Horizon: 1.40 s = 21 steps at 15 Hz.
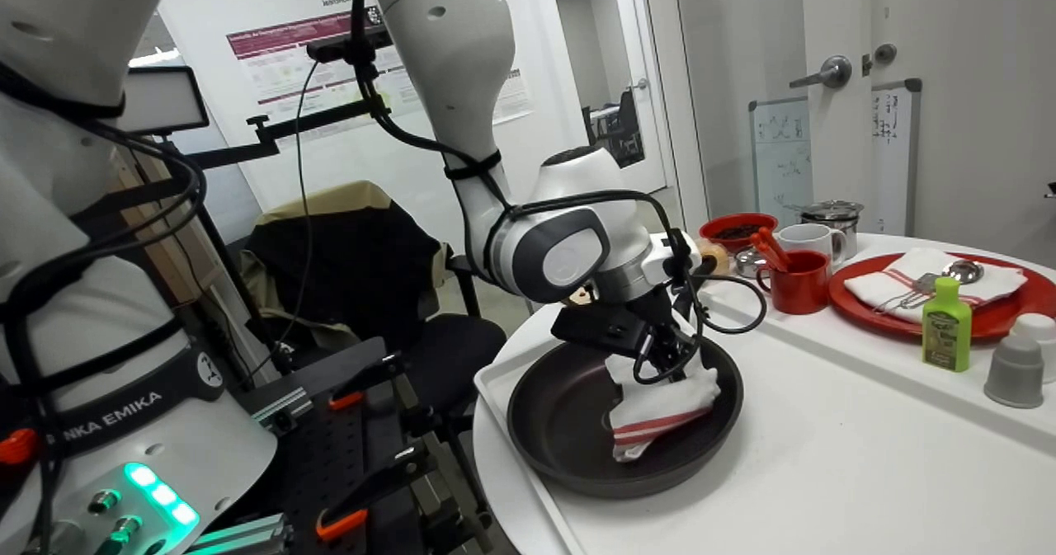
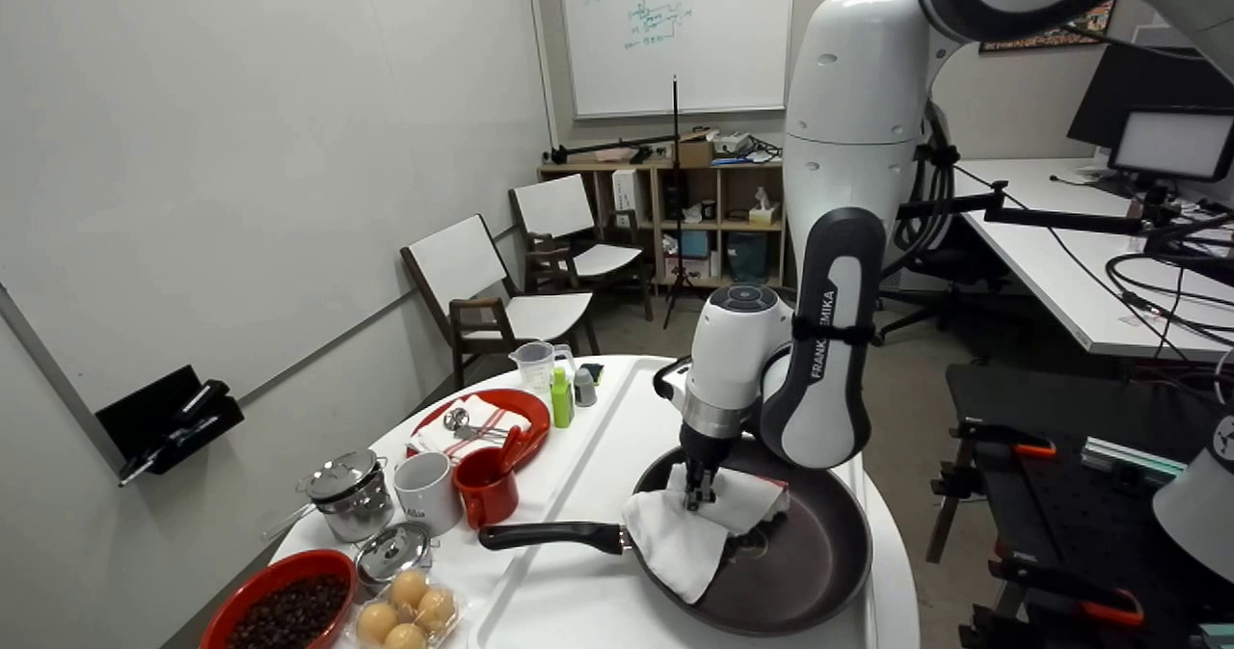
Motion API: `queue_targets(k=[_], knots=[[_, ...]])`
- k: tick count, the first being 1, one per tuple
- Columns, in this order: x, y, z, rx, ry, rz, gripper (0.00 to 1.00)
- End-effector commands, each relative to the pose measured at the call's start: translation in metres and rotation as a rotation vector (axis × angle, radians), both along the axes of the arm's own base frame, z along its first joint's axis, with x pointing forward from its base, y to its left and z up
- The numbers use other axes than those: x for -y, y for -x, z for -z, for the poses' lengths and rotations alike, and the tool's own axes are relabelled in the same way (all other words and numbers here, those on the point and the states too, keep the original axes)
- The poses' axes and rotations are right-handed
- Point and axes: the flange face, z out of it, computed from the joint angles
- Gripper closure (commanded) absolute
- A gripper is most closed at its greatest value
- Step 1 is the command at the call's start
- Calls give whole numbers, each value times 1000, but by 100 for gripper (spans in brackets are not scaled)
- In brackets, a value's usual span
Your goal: Use the tissue to wipe the pan
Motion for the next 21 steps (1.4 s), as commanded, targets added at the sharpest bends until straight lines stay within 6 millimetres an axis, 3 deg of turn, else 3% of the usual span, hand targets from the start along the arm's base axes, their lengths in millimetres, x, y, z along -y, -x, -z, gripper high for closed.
queue_targets(k=[1,4,10,14,21], knots=[[-18,-3,-9,28,-116,-78,93],[-44,2,-6,12,-192,-160,93],[-75,29,13,-80,-242,-280,93],[-79,50,24,-162,-212,-347,93],[-61,63,25,-276,-49,-366,93]])
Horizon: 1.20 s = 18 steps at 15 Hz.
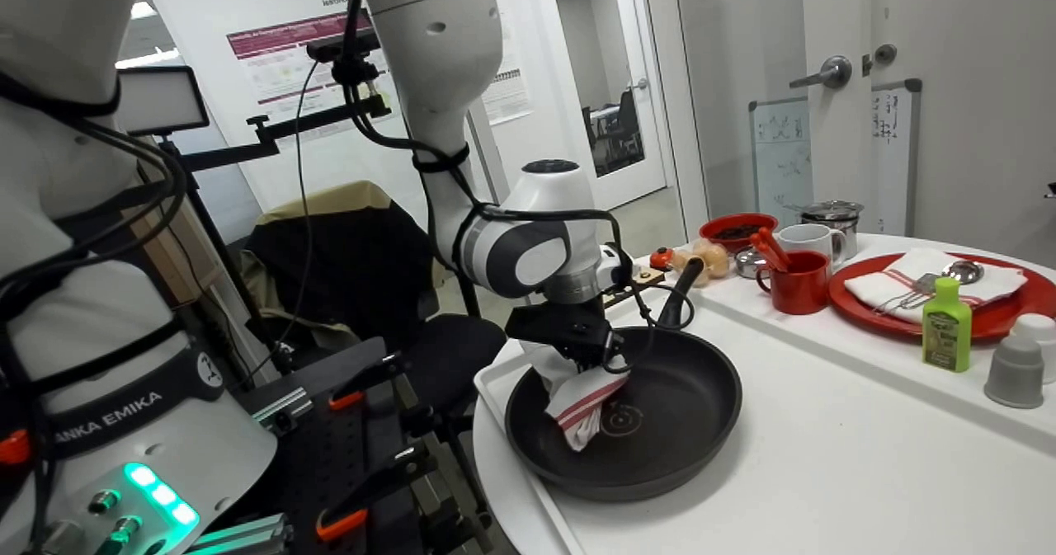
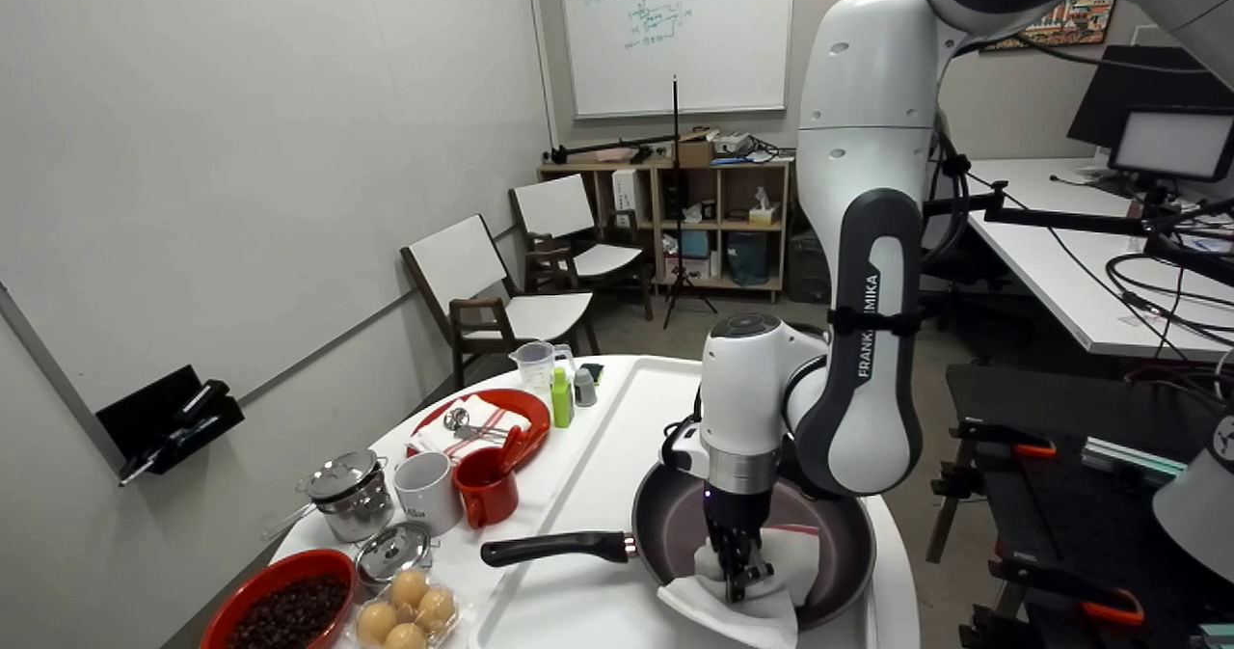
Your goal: Use the tissue to wipe the pan
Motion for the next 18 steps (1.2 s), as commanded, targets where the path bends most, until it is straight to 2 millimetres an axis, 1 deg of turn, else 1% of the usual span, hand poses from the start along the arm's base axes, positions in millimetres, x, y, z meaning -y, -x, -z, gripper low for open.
queue_targets(k=[1,6,9,14,17,18], knots=[[21,22,12,-91,147,-24,93],[42,30,17,-144,296,-29,93],[53,29,19,-151,369,1,93],[92,4,4,34,528,145,93],[107,-2,2,147,617,216,93],[109,1,5,157,637,235,93]])
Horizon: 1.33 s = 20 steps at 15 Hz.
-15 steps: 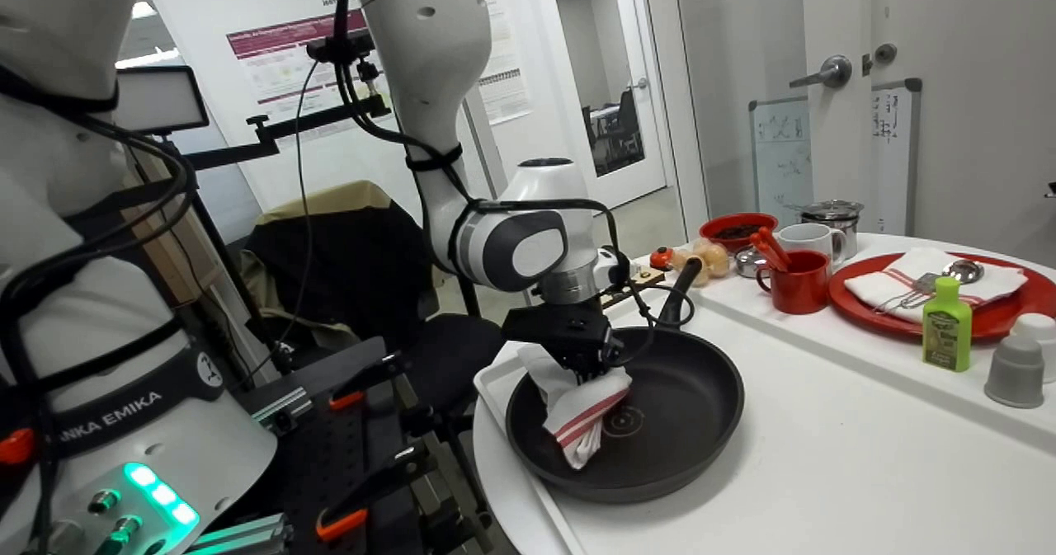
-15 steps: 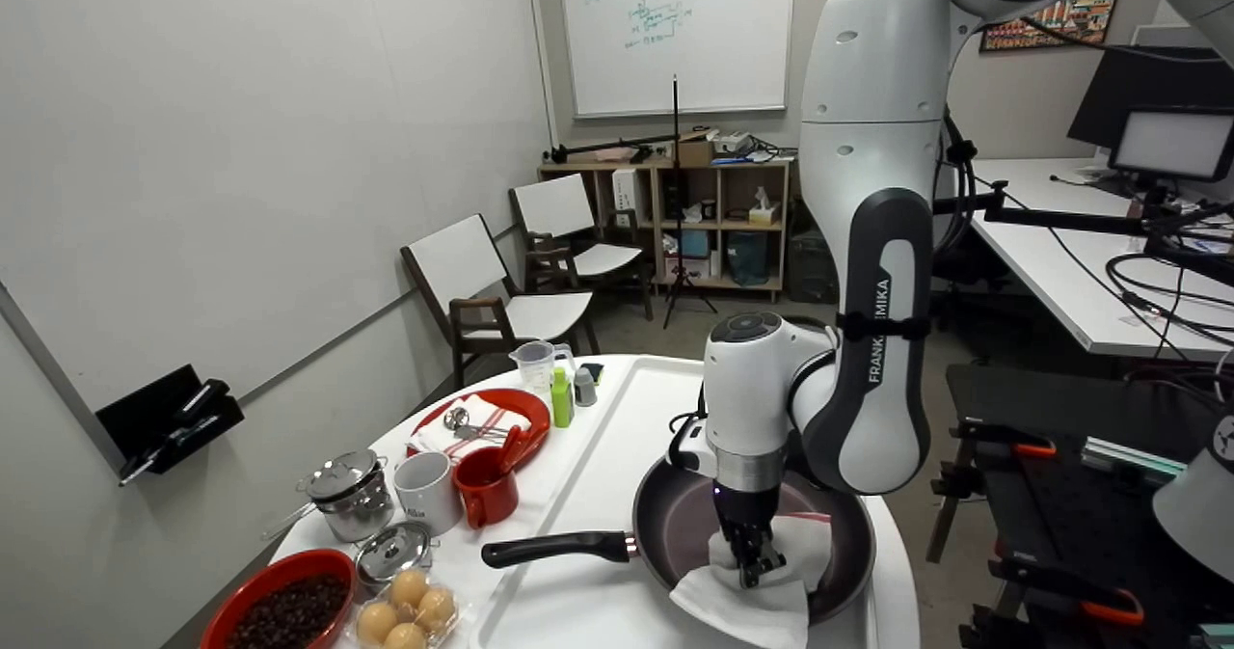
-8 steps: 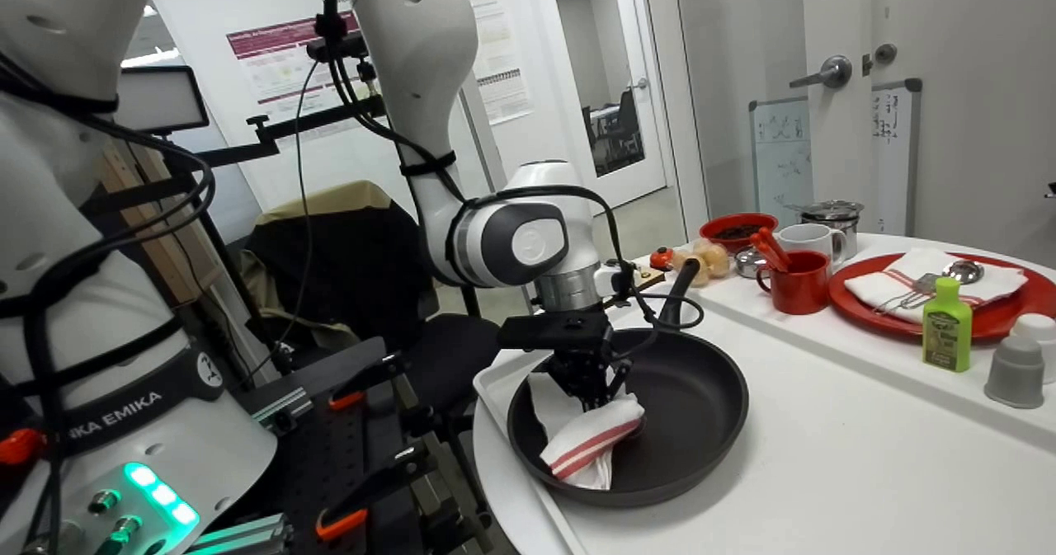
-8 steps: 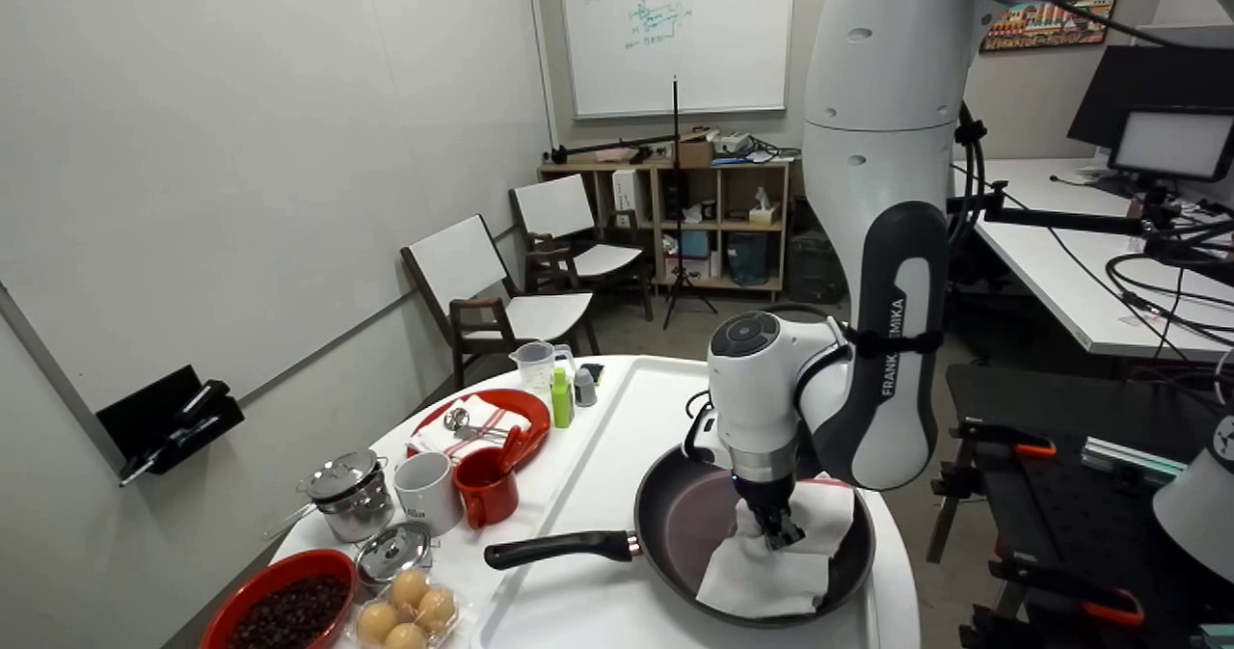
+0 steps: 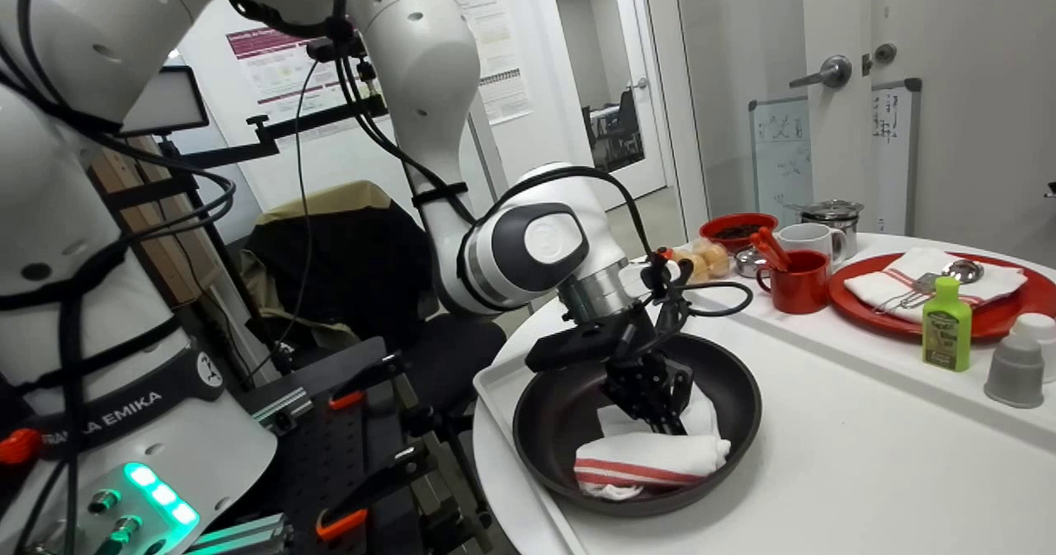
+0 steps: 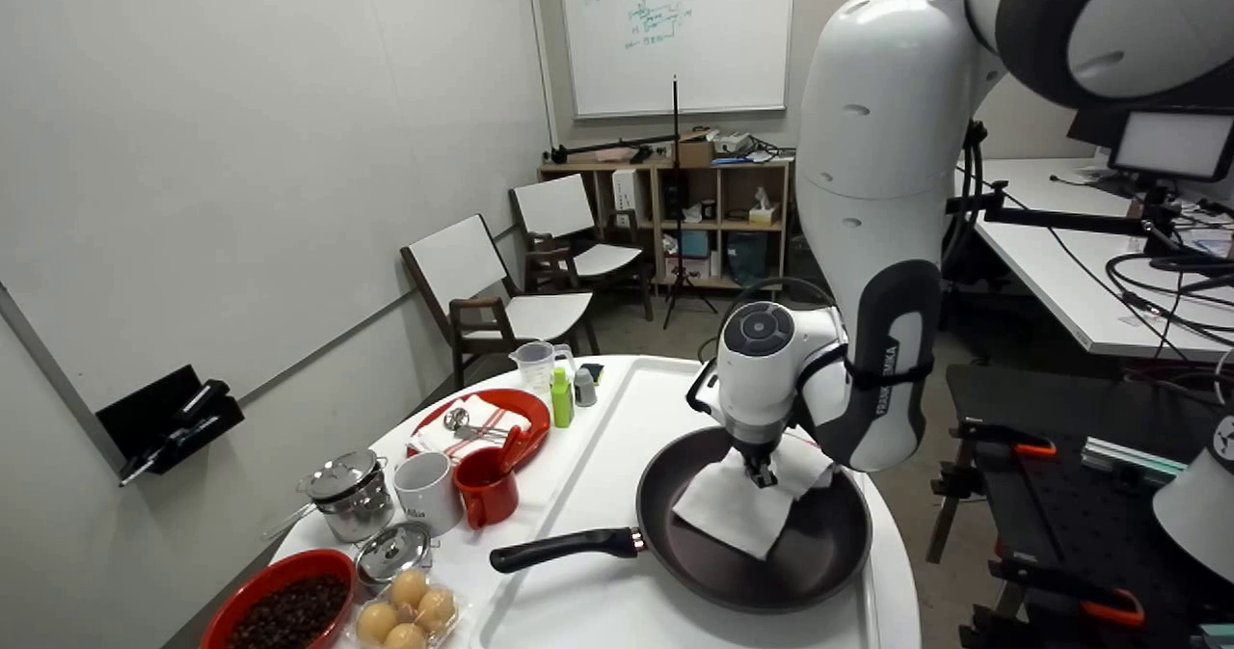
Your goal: Use the tissue to wipe the pan
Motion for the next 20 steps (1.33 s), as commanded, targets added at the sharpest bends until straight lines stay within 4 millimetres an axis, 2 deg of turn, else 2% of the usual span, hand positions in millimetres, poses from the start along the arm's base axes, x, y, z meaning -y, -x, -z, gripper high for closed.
queue_targets(k=[1,5,8,12,20], knots=[[4,0,13,90,111,41,93],[-8,16,33,38,139,57,93],[-20,24,40,4,136,27,93],[-30,32,40,-22,120,-21,93],[-55,50,29,-163,-10,-248,93]])
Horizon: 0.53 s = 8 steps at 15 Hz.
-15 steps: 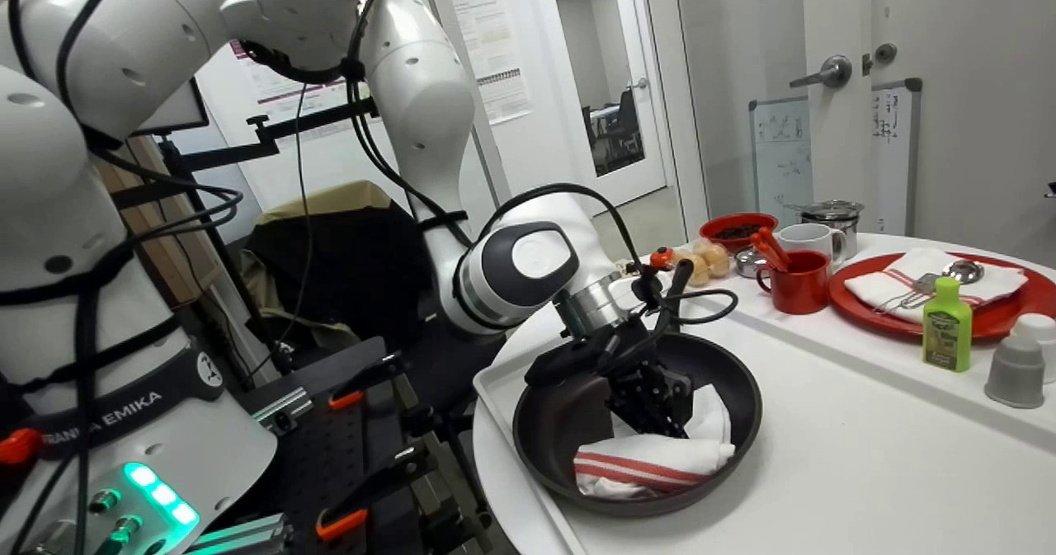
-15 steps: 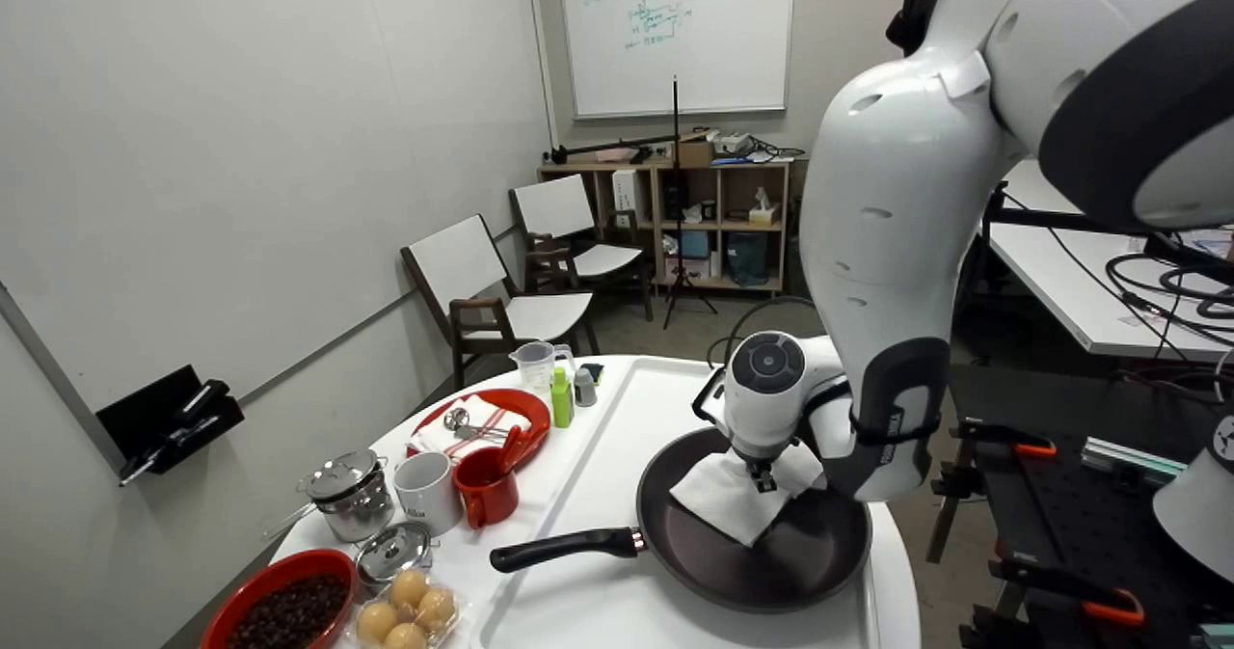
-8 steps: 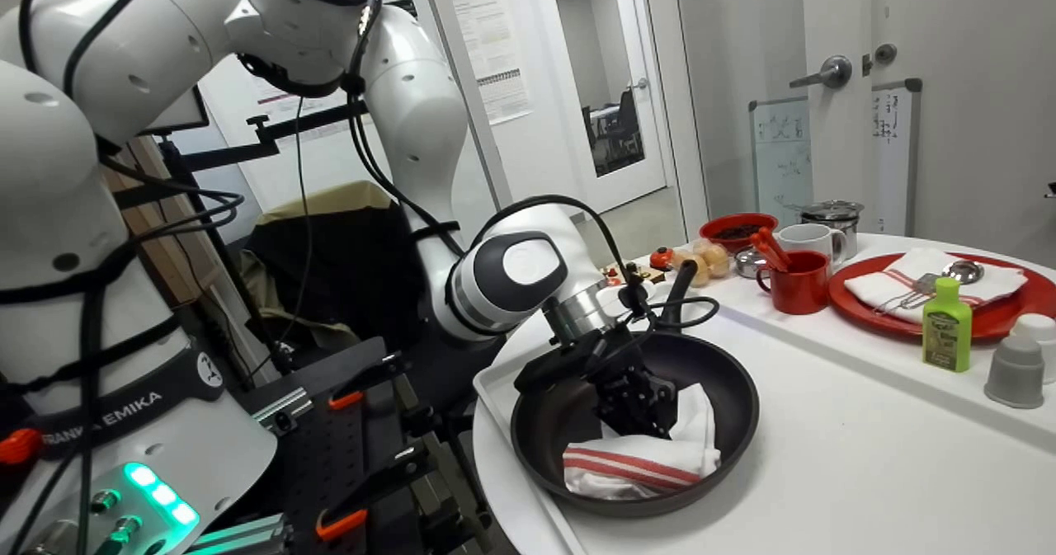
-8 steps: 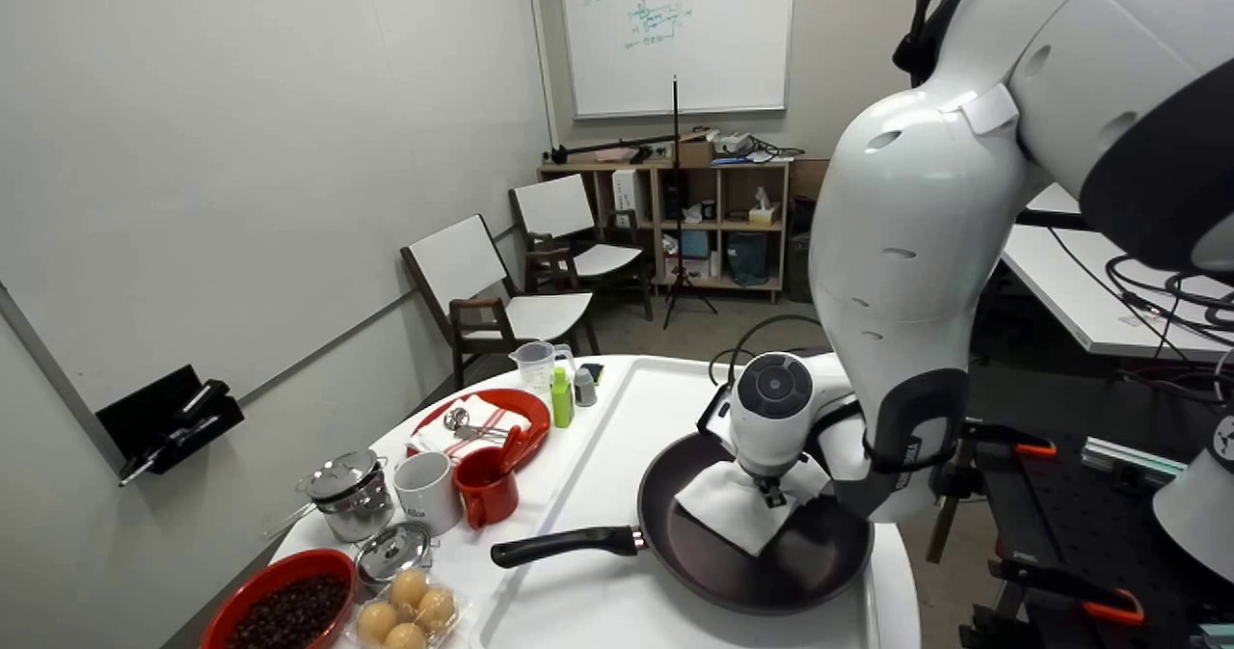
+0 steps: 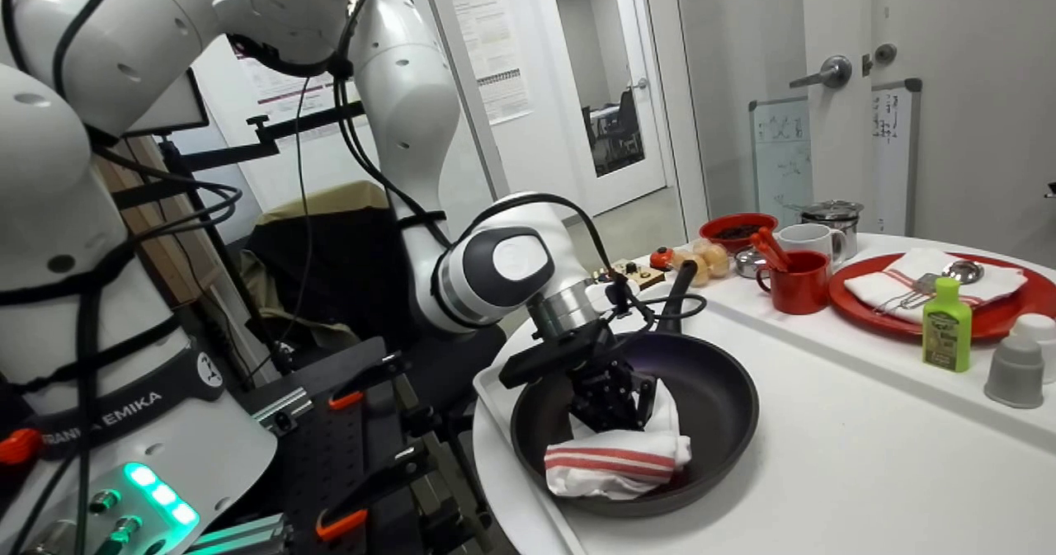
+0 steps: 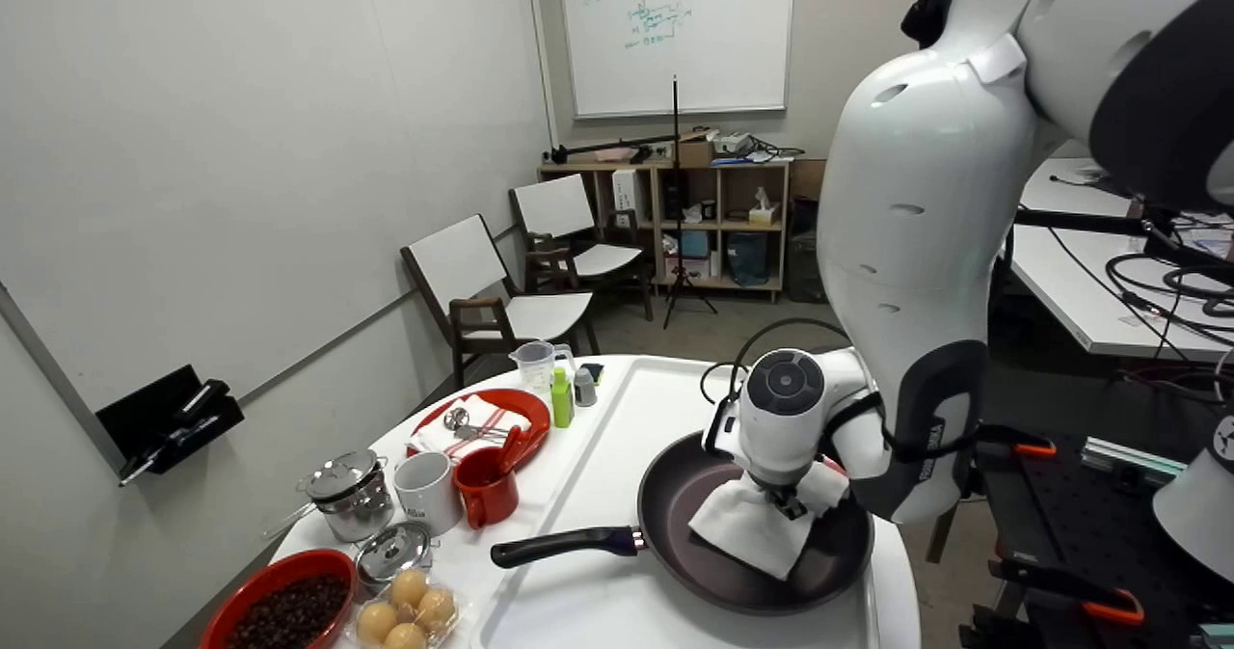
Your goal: Use the tissue to wipe the pan
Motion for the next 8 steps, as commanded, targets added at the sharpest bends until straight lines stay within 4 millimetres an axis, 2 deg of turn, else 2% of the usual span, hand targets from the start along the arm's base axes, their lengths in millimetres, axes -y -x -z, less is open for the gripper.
queue_targets(k=[1,8], knots=[[-21,19,3,-94,-99,-80,93],[-37,21,-9,-131,-300,-190,93]])
